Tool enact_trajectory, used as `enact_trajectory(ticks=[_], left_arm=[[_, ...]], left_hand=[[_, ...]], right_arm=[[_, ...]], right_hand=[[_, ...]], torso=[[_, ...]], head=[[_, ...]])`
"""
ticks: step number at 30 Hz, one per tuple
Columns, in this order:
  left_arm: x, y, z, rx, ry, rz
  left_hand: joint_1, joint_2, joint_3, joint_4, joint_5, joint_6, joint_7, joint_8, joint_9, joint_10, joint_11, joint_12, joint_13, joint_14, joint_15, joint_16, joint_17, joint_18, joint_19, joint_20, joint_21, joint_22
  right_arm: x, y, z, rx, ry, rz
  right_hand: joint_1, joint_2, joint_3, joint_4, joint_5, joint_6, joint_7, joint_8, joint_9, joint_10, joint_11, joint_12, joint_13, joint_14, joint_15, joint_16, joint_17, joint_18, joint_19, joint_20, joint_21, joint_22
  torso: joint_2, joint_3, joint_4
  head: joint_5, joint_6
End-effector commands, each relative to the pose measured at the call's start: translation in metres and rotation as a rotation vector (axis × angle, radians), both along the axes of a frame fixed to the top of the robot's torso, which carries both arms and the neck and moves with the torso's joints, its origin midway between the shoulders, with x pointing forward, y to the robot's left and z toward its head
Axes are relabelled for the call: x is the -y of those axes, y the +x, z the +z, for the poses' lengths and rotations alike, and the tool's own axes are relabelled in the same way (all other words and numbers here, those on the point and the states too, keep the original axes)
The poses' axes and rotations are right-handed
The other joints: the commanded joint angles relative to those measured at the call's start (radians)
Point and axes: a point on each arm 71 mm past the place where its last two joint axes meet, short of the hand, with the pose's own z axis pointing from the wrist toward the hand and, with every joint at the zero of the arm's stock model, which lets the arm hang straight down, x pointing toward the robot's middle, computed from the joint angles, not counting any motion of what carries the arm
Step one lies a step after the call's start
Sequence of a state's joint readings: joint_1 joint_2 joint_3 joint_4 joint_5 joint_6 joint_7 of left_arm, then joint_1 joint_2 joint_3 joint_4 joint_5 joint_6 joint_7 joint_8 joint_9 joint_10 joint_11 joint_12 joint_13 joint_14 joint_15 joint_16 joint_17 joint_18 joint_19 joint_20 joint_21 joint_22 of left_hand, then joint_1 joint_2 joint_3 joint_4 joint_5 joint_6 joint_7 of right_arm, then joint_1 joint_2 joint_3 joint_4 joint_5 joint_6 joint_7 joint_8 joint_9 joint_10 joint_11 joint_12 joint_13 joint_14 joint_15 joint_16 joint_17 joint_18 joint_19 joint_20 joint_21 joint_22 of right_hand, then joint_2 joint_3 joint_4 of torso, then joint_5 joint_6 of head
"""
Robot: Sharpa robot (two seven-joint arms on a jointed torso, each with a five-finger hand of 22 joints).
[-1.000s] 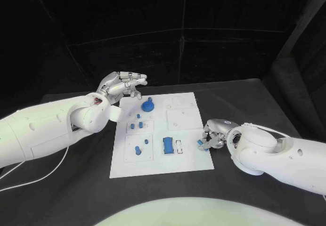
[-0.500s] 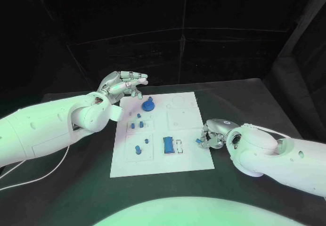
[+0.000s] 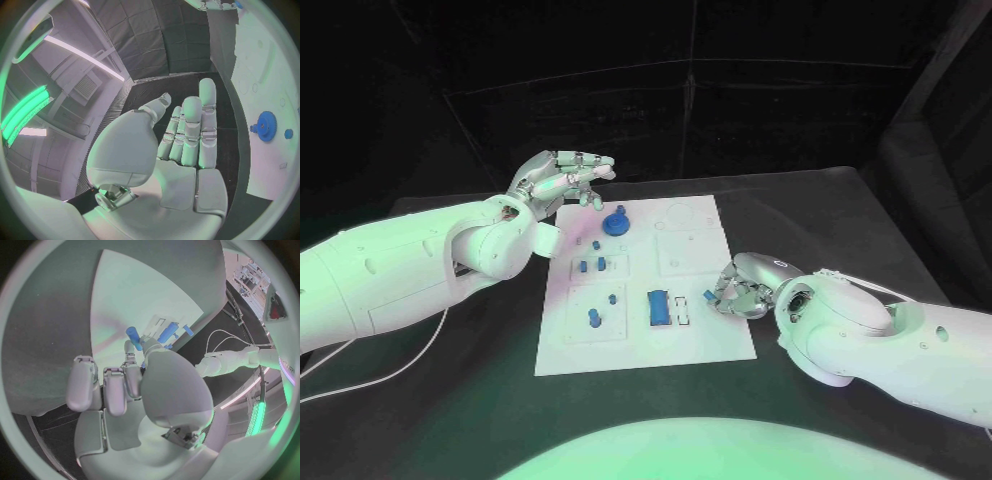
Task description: Assemble the parts on the task board
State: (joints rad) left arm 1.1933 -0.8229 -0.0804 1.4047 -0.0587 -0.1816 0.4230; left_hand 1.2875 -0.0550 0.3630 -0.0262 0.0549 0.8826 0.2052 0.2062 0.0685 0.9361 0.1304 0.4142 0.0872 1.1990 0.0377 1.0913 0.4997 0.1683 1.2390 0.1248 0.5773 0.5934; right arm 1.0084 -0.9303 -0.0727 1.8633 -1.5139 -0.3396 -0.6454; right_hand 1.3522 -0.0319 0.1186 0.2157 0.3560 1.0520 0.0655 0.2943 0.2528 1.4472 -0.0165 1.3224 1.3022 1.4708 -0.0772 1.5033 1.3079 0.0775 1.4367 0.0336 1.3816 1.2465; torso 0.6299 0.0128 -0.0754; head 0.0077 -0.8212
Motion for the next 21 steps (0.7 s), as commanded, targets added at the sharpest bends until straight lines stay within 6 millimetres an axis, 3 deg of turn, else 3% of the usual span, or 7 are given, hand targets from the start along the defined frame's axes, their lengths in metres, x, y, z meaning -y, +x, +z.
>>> enact_trajectory(ticks=[1,13,21], left_arm=[[0.001,-0.001,0.001,0.004,-0.009,-0.012],[0.002,-0.001,0.002,0.004,-0.011,-0.016],[0.003,-0.001,0.002,0.004,-0.011,-0.016]], left_hand=[[0.002,0.005,-0.005,0.001,0.004,-0.004,-0.001,0.006,0.001,-0.007,-0.001,0.007,0.001,-0.009,0.001,0.003,-0.001,0.013,0.000,0.009,-0.006,-0.001],[0.002,0.005,-0.005,0.001,0.004,-0.004,-0.001,0.006,0.001,-0.007,-0.001,0.007,0.001,-0.009,0.001,0.003,-0.001,0.013,0.000,0.009,-0.006,-0.001],[0.004,0.005,-0.005,-0.001,0.004,-0.005,-0.001,0.007,0.001,-0.009,-0.001,0.008,0.001,-0.009,0.001,0.004,-0.002,0.014,0.000,0.009,-0.006,-0.001]], right_arm=[[-0.005,0.000,0.004,0.017,0.084,-0.028],[-0.029,0.001,-0.004,-0.081,0.143,-0.018],[-0.036,0.004,-0.009,-0.112,0.127,-0.003]], right_hand=[[-0.002,-0.017,0.016,0.001,-0.006,0.009,0.000,-0.003,0.001,0.004,0.003,0.004,0.038,0.074,-0.003,0.003,0.134,-0.009,0.005,-0.004,0.006,0.001],[-0.040,-0.036,0.045,0.024,-0.014,0.020,0.000,-0.007,0.005,0.005,0.003,0.003,0.038,0.074,-0.002,0.003,0.135,-0.009,0.006,-0.004,0.007,0.003],[-0.078,-0.048,0.040,0.043,0.003,0.041,-0.005,0.000,0.014,0.006,0.000,-0.001,0.036,0.074,-0.004,0.003,0.136,-0.009,0.005,-0.004,0.006,0.002]], torso=[[0.000,-0.0002,0.0001],[0.001,0.0005,0.0004],[0.001,0.0009,-0.0005]], head=[[0.002,-0.001],[0.007,-0.001],[0.012,-0.004]])
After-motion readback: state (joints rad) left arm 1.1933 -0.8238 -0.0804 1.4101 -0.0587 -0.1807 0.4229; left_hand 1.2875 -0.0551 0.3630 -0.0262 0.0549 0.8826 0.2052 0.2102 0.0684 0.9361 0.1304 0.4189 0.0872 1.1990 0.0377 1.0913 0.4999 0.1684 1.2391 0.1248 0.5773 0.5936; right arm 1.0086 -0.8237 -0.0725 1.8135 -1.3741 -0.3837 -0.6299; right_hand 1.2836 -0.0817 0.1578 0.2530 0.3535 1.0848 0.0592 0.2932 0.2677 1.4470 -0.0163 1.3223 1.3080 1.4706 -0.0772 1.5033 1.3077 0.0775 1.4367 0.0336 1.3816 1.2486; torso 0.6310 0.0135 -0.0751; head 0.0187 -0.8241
